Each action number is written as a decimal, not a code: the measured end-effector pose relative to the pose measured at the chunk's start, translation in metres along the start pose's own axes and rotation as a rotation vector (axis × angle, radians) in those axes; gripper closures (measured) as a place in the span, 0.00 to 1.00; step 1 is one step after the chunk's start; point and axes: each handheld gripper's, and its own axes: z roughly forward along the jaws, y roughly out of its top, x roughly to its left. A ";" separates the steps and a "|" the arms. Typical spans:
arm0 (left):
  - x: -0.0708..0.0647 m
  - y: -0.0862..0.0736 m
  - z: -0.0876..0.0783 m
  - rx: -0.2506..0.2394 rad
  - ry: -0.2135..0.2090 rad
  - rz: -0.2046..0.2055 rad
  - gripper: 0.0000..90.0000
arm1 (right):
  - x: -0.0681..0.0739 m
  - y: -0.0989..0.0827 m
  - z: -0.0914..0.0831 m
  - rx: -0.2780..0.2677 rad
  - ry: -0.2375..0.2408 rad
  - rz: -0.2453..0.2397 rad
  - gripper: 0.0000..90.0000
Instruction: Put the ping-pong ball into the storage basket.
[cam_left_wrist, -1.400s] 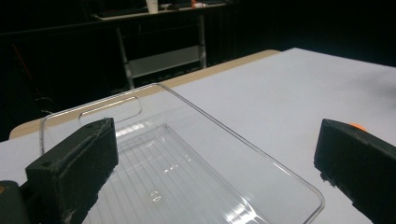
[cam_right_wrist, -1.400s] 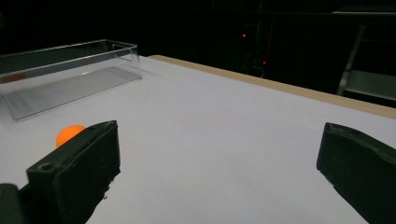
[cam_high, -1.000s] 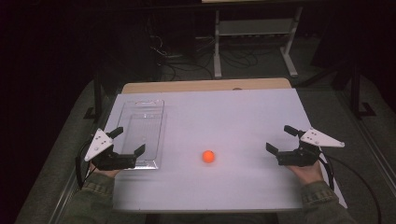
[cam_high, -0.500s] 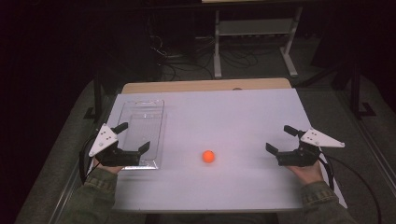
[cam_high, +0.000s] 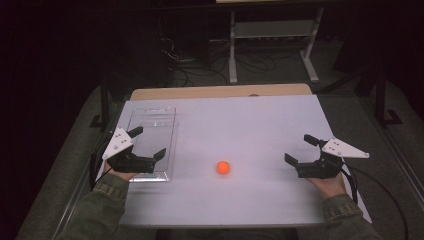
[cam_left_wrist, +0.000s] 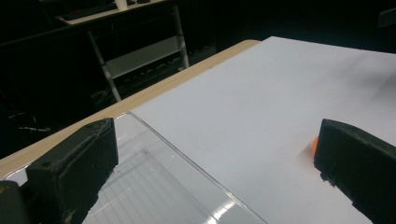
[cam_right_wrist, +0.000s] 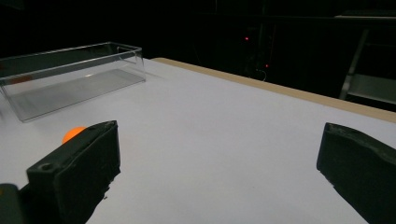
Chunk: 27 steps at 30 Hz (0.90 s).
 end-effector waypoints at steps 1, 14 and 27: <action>0.000 0.001 0.001 0.001 -0.003 0.000 0.00 | 0.000 0.000 0.000 0.000 0.000 -0.001 0.00; 0.001 0.010 0.008 0.028 -0.020 0.019 0.00 | 0.001 0.000 0.000 0.004 0.003 -0.001 0.00; -0.005 0.023 0.019 0.054 -0.053 0.062 0.00 | 0.001 0.000 0.000 0.007 0.008 0.000 0.00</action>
